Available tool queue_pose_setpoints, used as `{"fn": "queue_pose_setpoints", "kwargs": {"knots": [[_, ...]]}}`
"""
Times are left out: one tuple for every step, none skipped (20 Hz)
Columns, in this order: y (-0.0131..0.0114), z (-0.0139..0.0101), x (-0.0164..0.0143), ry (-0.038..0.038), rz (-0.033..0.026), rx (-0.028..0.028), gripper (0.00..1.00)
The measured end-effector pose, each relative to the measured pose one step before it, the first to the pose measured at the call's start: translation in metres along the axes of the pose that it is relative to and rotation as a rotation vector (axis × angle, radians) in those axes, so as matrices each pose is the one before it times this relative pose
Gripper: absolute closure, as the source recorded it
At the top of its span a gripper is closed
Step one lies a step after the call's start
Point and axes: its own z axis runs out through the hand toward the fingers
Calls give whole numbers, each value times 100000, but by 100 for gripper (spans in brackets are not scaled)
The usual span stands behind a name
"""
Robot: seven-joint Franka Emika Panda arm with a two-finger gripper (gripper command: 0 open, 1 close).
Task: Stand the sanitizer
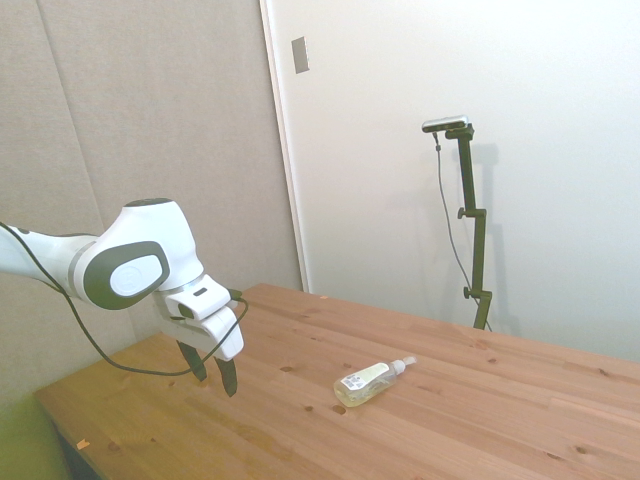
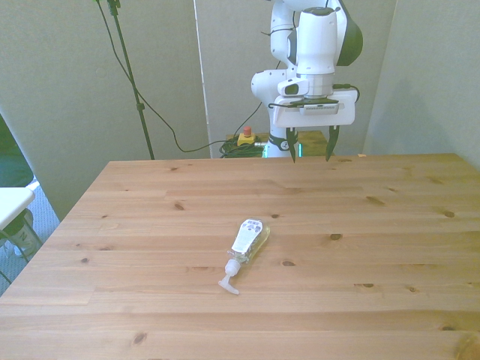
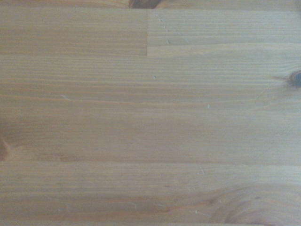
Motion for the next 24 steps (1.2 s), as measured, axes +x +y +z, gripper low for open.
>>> {"fn": "queue_pose_setpoints", "kwargs": {"knots": [[-22,8,17,-52,-3,-35,0],[-15,-17,8,-44,9,-25,0],[-96,-67,96,146,55,142,0],[-197,-207,278,435,150,412,0],[-254,-283,516,611,440,677,0],[-290,-332,817,816,786,740,0],[-283,-274,1167,1174,1121,744,0],[-261,-210,1482,1630,1432,560,0],[-327,-54,1777,1380,1760,581,0],[-368,104,1968,888,2055,577,0],[-477,240,1987,848,2162,835,0],[-538,292,2010,805,2327,573,0],[-673,377,1923,909,2319,614,0],[-678,509,1783,634,2041,299,0],[-665,602,1618,615,2056,111,0],[-714,668,1443,557,1911,-3,0],[-694,668,1236,594,2199,-41,0],[-658,673,1116,599,1919,-77,0],[-609,669,969,601,2024,-132,0],[-583,583,903,648,1959,-101,0],[-480,613,883,595,1624,-272,0],[-404,587,839,616,1639,-406,0],[-360,635,701,342,1558,-703,0],[-326,675,646,124,1271,-882,0]]}}
